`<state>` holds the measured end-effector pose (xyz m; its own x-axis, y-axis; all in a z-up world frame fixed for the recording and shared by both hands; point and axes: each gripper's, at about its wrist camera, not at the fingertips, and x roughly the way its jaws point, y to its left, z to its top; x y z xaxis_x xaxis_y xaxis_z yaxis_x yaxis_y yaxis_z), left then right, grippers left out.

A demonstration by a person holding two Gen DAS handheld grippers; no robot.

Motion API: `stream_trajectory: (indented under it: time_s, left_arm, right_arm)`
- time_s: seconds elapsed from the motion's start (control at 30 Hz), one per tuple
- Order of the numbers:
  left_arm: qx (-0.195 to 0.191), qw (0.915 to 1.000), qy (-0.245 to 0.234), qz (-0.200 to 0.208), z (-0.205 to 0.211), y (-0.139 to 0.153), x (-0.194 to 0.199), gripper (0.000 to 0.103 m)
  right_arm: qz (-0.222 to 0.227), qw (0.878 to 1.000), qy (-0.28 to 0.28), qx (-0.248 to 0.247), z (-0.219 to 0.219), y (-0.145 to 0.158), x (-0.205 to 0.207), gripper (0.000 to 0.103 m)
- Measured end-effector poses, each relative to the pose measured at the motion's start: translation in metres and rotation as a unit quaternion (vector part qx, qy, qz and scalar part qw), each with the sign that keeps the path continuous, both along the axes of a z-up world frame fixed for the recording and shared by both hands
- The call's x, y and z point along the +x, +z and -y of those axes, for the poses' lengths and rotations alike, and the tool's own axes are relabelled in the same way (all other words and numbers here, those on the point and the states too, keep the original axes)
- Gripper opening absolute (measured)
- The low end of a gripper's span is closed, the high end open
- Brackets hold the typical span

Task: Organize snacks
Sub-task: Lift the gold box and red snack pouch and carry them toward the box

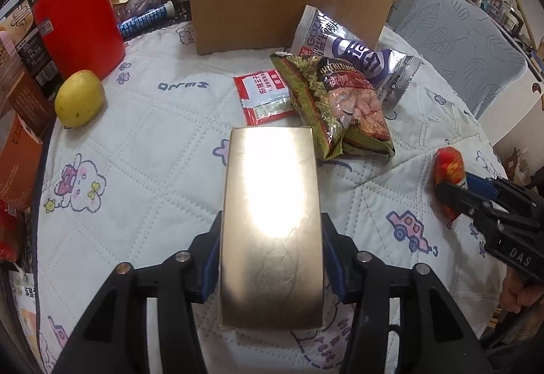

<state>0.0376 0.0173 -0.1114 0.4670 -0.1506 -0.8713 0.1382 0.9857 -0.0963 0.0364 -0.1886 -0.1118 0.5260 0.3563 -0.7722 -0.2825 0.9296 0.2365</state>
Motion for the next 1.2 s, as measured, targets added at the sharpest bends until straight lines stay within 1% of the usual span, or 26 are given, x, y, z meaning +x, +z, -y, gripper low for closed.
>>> stream_trajectory:
  time_s: [0.07, 0.13, 0.17, 0.2, 0.23, 0.27, 0.3, 0.33, 0.57, 0.67, 0.97, 1.07, 1.2]
  left_arm:
    - [-0.001, 1.0000, 0.004, 0.007, 0.000, 0.000, 0.000, 0.054]
    - [-0.007, 0.9998, 0.011, 0.011, -0.002, 0.000, -0.002, 0.054]
    - [-0.009, 0.9998, 0.013, 0.013, -0.002, 0.000, -0.002, 0.051]
    - [0.001, 0.9998, 0.016, 0.016, -0.002, 0.001, -0.002, 0.045]
    - [0.006, 0.9997, 0.015, 0.018, -0.002, 0.002, -0.002, 0.045]
    - [0.005, 0.9997, 0.016, 0.019, -0.003, 0.002, -0.003, 0.044]
    - [0.001, 0.9997, 0.018, 0.018, -0.005, 0.002, -0.004, 0.044]
    - [0.000, 0.9997, 0.018, 0.017, -0.006, 0.002, -0.005, 0.044]
    - [0.019, 0.9991, 0.021, 0.031, -0.006, 0.011, -0.018, 0.044]
    - [0.010, 0.9992, 0.020, 0.034, -0.006, 0.017, -0.024, 0.044]
    - [-0.009, 0.9979, 0.010, 0.064, 0.001, 0.044, -0.035, 0.044]
    - [-0.015, 0.9971, 0.006, 0.075, 0.004, 0.052, -0.034, 0.044]
    - [-0.025, 0.9953, 0.000, 0.093, 0.009, 0.067, -0.036, 0.044]
  right_arm:
    - [0.000, 1.000, -0.002, 0.008, 0.000, -0.002, 0.000, 0.045]
    - [0.001, 1.000, -0.006, 0.008, 0.000, -0.002, 0.000, 0.045]
    - [0.002, 1.000, -0.007, 0.008, 0.000, -0.002, -0.001, 0.045]
    - [0.004, 1.000, -0.009, 0.009, 0.000, -0.002, -0.001, 0.045]
    - [0.006, 1.000, -0.010, 0.010, 0.001, -0.002, -0.002, 0.044]
    - [0.009, 1.000, -0.013, 0.008, 0.001, -0.002, -0.003, 0.038]
    - [0.011, 1.000, -0.015, 0.007, 0.002, -0.002, -0.003, 0.038]
    - [0.011, 1.000, -0.017, 0.007, 0.003, -0.002, -0.004, 0.033]
    - [0.016, 1.000, -0.019, 0.017, 0.005, 0.002, -0.013, 0.033]
    - [0.017, 0.999, -0.013, 0.027, 0.005, 0.004, -0.017, 0.032]
    - [0.029, 0.998, 0.020, 0.058, -0.010, 0.019, -0.030, 0.033]
    - [0.039, 0.997, 0.033, 0.064, -0.016, 0.028, -0.032, 0.032]
    - [0.058, 0.995, 0.047, 0.060, -0.025, 0.040, -0.033, 0.032]
